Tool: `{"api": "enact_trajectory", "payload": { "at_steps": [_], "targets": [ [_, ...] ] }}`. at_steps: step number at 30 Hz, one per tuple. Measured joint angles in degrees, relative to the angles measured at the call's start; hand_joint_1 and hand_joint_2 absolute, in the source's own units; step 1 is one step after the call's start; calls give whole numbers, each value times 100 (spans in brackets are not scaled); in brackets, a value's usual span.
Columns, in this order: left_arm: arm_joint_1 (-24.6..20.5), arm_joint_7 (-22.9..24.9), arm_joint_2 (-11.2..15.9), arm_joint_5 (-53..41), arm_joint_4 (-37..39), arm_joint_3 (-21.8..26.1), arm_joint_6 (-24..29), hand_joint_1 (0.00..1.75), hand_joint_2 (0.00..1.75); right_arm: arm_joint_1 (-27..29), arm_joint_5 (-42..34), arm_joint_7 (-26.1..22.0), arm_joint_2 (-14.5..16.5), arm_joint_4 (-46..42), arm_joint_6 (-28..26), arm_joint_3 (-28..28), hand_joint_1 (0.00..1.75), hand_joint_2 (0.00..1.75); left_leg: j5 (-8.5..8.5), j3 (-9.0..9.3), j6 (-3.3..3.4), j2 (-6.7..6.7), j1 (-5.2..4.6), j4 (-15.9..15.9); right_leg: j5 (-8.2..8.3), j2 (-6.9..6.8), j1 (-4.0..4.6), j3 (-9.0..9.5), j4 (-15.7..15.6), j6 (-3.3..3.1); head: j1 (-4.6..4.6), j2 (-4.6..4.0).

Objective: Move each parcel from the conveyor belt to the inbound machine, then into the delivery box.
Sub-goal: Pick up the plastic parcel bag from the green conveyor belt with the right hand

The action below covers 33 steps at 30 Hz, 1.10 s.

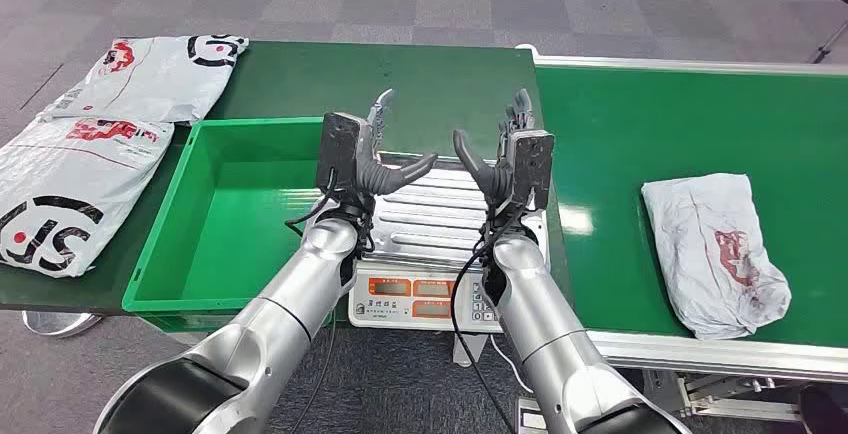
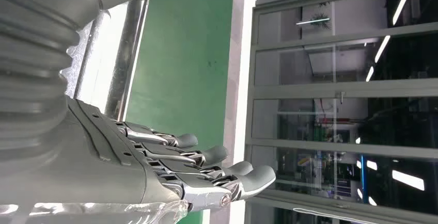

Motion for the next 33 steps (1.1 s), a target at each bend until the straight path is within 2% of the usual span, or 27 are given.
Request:
{"api": "enact_trajectory", "payload": {
  "at_steps": [18, 33],
  "targets": [
    [-6, -30, -2, 173, 4, 0, 42, 0, 175, -102, 229, 139, 31, 115, 60, 0, 0, 175, 0, 0, 0, 0, 0, 0, 0, 0, 0, 0, 0, 0, 0, 0],
    [37, -83, 1, 246, 2, 0, -325, 0, 175, -131, 353, 63, 93, 207, 116, 0, 0, 175, 0, 0, 0, 0, 0, 0, 0, 0, 0, 0, 0, 0, 0, 0]
  ]
}}
